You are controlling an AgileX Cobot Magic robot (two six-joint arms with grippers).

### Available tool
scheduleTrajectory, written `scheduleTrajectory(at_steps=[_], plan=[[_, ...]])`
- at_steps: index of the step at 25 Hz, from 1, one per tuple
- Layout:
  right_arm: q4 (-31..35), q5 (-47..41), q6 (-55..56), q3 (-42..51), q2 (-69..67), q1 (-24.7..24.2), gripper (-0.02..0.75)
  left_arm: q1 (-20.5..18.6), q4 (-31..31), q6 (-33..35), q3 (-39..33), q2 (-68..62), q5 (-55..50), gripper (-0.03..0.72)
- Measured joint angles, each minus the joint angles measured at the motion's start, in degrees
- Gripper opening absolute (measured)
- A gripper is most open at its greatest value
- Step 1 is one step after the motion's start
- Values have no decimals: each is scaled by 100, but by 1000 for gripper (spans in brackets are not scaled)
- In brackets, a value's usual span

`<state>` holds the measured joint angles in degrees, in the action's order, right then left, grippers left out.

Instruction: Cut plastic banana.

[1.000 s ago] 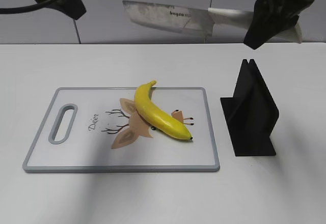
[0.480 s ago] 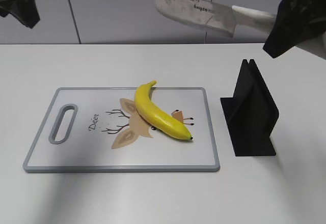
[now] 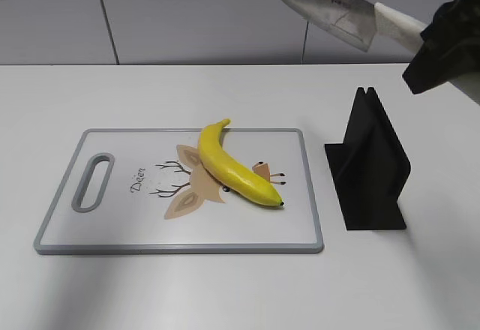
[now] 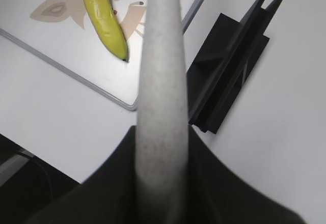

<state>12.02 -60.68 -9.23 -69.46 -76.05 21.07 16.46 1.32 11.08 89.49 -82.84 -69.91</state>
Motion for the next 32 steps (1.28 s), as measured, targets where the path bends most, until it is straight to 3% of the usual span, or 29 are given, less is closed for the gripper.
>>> scheduleTrajectory(at_steps=[5, 9, 15, 21, 26, 32], plan=[[0, 85, 303, 483, 398, 0, 179, 0, 0, -81, -240, 488, 7, 573], [-67, 348, 779, 947, 757, 0, 179, 0, 167, -362, -1094, 1074, 13, 573], [-680, 609, 1860, 1448, 1288, 27, 179, 0, 256, -688, -2415, 2247, 413, 573], [-994, 669, 2806, 1790, 1477, 429, 179, 0, 272, -803, -3330, 3451, 1026, 573], [-1716, 743, 3824, 2095, 1480, 848, 179, 0, 274, -821, -4206, 4483, 1371, 573], [-1821, 938, 4209, 2157, 1378, 1041, 179, 0, 255, -821, -5228, 5727, 1389, 573]])
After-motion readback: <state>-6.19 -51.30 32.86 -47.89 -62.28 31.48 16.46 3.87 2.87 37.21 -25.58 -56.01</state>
